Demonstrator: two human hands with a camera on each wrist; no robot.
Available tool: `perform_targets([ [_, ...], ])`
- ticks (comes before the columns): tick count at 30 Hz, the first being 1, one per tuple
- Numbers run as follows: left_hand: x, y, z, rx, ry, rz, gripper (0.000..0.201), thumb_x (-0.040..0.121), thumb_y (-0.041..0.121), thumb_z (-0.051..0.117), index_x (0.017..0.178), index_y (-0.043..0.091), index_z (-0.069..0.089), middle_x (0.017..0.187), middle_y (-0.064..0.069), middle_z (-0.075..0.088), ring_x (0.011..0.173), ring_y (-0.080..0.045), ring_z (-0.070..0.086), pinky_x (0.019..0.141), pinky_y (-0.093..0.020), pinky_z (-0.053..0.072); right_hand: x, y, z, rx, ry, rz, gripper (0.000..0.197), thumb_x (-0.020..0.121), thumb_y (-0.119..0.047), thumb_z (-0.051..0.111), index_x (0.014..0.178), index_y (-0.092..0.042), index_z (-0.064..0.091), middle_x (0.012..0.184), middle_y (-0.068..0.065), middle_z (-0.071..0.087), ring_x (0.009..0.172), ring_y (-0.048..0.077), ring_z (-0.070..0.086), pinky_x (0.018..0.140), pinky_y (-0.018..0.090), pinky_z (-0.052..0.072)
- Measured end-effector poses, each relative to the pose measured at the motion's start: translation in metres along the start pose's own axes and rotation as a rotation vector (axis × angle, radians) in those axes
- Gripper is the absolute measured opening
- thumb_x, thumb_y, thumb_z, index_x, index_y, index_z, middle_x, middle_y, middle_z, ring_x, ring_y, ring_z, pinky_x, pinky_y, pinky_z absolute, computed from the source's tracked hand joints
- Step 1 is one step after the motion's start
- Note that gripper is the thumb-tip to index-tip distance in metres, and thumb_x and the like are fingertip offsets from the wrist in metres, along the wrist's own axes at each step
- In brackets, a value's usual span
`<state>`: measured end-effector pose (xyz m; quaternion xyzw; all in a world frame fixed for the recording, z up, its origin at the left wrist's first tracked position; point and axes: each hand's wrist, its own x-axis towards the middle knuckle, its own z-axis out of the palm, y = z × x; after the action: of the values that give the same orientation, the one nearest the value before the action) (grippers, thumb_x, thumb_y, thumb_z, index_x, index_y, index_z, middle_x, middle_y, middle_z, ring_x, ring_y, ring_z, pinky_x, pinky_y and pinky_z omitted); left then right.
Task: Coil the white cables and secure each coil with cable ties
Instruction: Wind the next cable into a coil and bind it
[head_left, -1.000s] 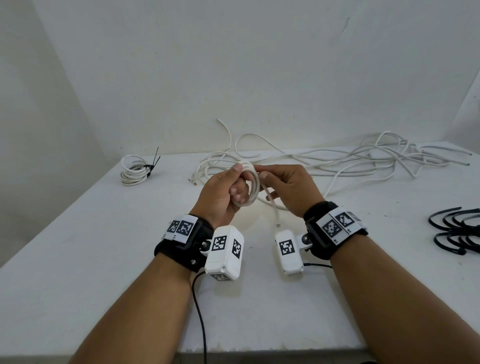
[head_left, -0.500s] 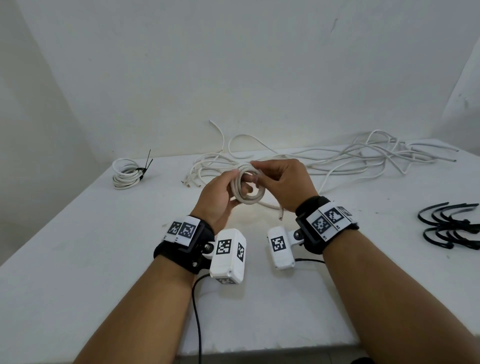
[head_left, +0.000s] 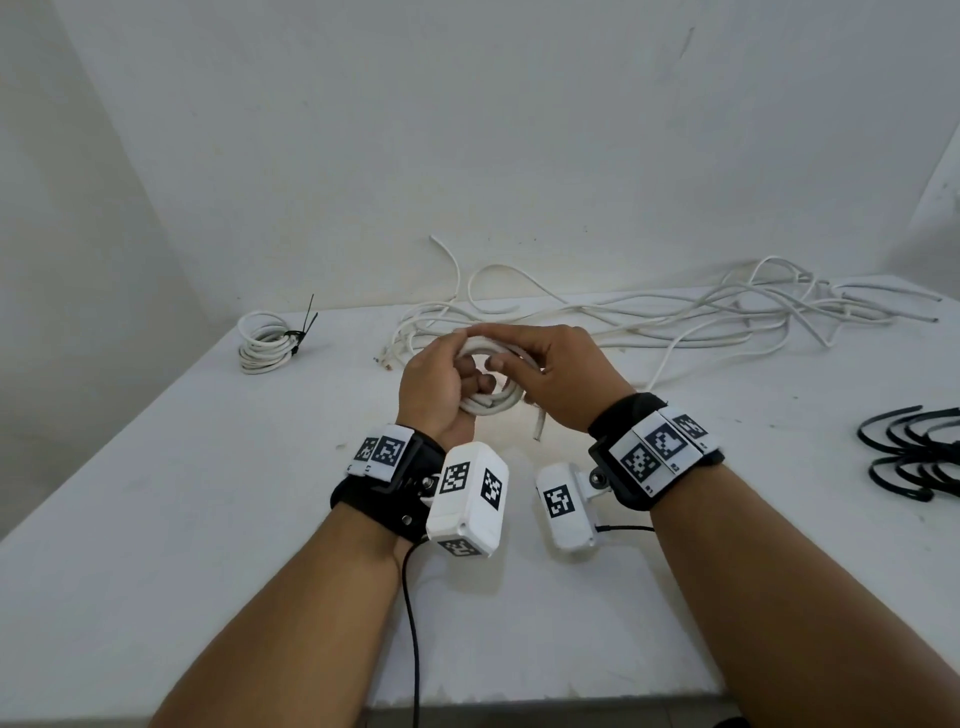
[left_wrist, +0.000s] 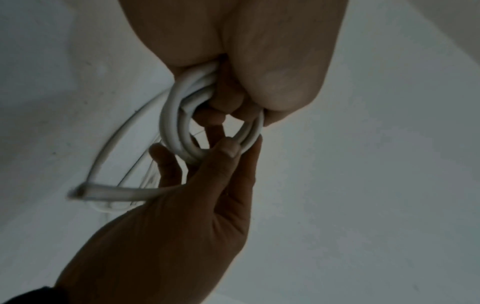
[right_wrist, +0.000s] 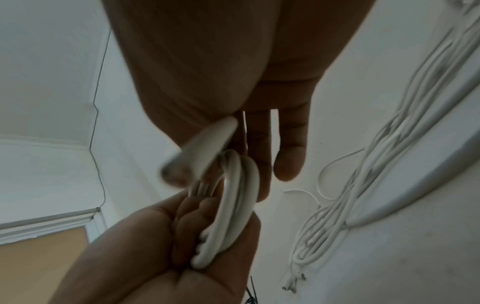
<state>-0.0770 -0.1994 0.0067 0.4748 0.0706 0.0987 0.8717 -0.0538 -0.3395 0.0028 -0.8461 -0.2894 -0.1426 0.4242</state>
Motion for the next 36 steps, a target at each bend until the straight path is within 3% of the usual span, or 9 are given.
perform_targets([
  [5,0.003,-0.002,-0.001,-0.181,0.029,0.051,0.021,0.098,0.018,0.049,0.087,0.009,0.064,0.05,0.0,0.037,0.05,-0.021,0.044,0.069,-0.041,0.044,0.0,-0.004,-0.002,0.086,0.011,0.03,0.042,0.095,-0.026,0.063,0.136,-0.025,0.058,0.088,-0.001,0.077,0.076,0.001,0.07,0.073,0.013,0.051],
  [8,0.002,-0.008,0.001,-0.219,-0.03,0.11,0.021,0.1,0.017,0.042,0.09,0.008,0.059,0.049,0.003,0.03,0.045,-0.014,0.034,0.056,-0.031,0.039,-0.002,-0.006,-0.002,0.126,-0.019,0.05,0.041,0.095,-0.027,0.064,0.135,-0.029,0.058,0.08,0.003,0.075,0.065,0.009,0.069,0.056,0.023,0.055],
  [10,0.003,-0.007,0.0,-0.14,-0.085,0.118,0.022,0.1,0.013,0.039,0.089,0.009,0.057,0.049,0.003,0.033,0.044,-0.011,0.033,0.053,-0.027,0.037,0.0,-0.002,-0.007,0.089,0.012,0.074,0.037,0.095,-0.021,0.063,0.132,-0.027,0.062,0.067,0.002,0.069,0.052,0.005,0.061,0.05,0.016,0.046],
  [14,0.007,-0.001,-0.008,0.142,-0.25,-0.026,0.019,0.098,0.02,0.046,0.097,0.007,0.06,0.053,-0.004,0.047,0.048,-0.017,0.047,0.052,-0.026,0.044,0.0,0.005,-0.019,-0.099,-0.05,0.033,0.038,0.093,-0.015,0.063,0.128,-0.03,0.066,0.061,-0.021,0.054,0.053,-0.004,0.051,0.055,0.009,0.034],
  [19,0.008,-0.008,-0.007,0.368,-0.173,0.115,0.014,0.096,0.021,0.058,0.09,0.008,0.058,0.052,0.006,0.043,0.046,-0.008,0.037,0.049,-0.022,0.035,-0.002,-0.001,-0.016,-0.125,-0.079,-0.013,0.038,0.093,-0.013,0.062,0.129,-0.027,0.064,0.067,-0.02,0.055,0.057,-0.009,0.051,0.057,0.006,0.036],
  [22,0.005,-0.004,-0.001,0.142,-0.164,0.157,0.027,0.1,0.015,0.049,0.073,0.012,0.048,0.044,0.008,0.032,0.039,-0.006,0.028,0.044,-0.02,0.031,0.001,-0.006,-0.012,-0.088,-0.024,-0.005,0.027,0.098,-0.023,0.057,0.125,-0.02,0.062,0.083,-0.013,0.061,0.067,-0.003,0.055,0.063,0.011,0.037],
  [28,0.005,-0.009,-0.001,-0.18,-0.19,0.176,0.036,0.102,0.016,0.042,0.068,0.018,0.029,0.046,0.009,0.024,0.041,-0.009,0.019,0.047,-0.022,0.028,0.003,-0.019,-0.001,-0.132,-0.072,0.07,0.024,0.103,-0.029,0.043,0.095,-0.007,0.042,0.074,0.003,0.055,0.064,0.015,0.05,0.055,0.027,0.034],
  [33,0.01,0.001,-0.01,0.153,-0.247,-0.016,0.026,0.099,0.018,0.043,0.074,0.013,0.047,0.051,-0.002,0.04,0.045,-0.016,0.041,0.054,-0.029,0.038,0.001,-0.018,-0.014,-0.329,-0.227,0.15,0.019,0.105,-0.025,0.038,0.095,-0.008,0.036,0.073,-0.001,0.045,0.067,0.021,0.044,0.054,0.03,0.028],
  [36,0.007,0.005,-0.011,0.41,-0.331,-0.087,0.023,0.099,0.026,0.047,0.084,0.011,0.055,0.051,-0.004,0.047,0.048,-0.018,0.042,0.054,-0.029,0.039,-0.003,-0.026,-0.022,-0.476,-0.36,0.153,0.015,0.103,-0.025,0.038,0.096,-0.012,0.038,0.078,-0.004,0.044,0.075,0.022,0.046,0.064,0.032,0.031],
])
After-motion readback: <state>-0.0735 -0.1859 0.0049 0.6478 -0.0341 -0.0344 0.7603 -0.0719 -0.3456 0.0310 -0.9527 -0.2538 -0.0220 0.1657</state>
